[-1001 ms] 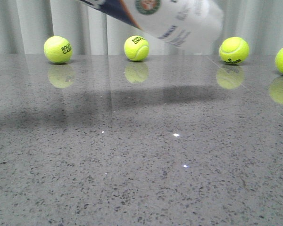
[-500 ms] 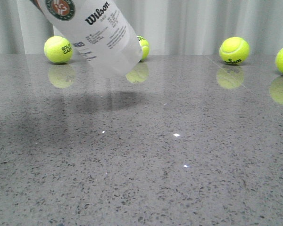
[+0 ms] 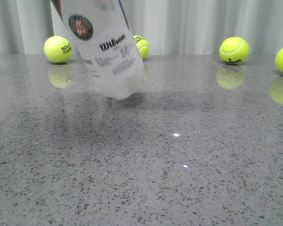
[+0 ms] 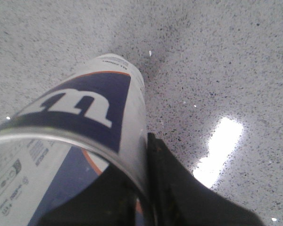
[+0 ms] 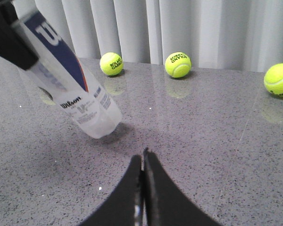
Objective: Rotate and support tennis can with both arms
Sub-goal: 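Lift the can's end with the left gripper, rotating it upright, then lower the upright can onto the table and release with the left gripper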
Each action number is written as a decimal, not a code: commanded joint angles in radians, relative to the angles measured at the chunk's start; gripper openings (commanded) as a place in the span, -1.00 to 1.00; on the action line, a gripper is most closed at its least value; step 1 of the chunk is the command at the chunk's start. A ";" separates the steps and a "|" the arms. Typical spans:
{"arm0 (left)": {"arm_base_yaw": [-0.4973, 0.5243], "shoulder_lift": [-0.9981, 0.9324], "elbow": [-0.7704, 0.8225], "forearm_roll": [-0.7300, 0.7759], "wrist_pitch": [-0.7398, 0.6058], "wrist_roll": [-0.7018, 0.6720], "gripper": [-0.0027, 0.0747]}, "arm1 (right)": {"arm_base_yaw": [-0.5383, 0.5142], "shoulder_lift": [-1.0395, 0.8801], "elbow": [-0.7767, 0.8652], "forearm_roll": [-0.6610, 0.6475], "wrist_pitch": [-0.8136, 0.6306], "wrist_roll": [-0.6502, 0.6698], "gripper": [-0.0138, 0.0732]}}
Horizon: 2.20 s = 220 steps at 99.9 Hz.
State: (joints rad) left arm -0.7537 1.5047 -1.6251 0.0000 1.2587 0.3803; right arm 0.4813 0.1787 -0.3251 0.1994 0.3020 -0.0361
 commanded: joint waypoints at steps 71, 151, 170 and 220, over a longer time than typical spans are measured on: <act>-0.001 0.039 -0.162 -0.022 -0.017 -0.013 0.53 | -0.002 0.009 -0.025 -0.002 -0.080 0.000 -0.84; -0.001 0.143 -0.295 -0.222 -0.060 -0.013 0.53 | -0.002 0.009 -0.025 -0.002 -0.080 0.000 -0.84; -0.001 0.098 -0.295 -0.222 -0.209 -0.013 0.36 | -0.002 0.009 -0.025 -0.002 -0.080 0.000 -0.84; -0.001 -0.173 0.057 -0.237 -0.589 -0.018 -0.98 | -0.002 0.009 -0.025 -0.002 -0.080 0.000 -0.84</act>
State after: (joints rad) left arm -0.7537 1.4215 -1.6230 -0.2051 0.8325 0.3758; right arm 0.4813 0.1787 -0.3251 0.1994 0.3020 -0.0361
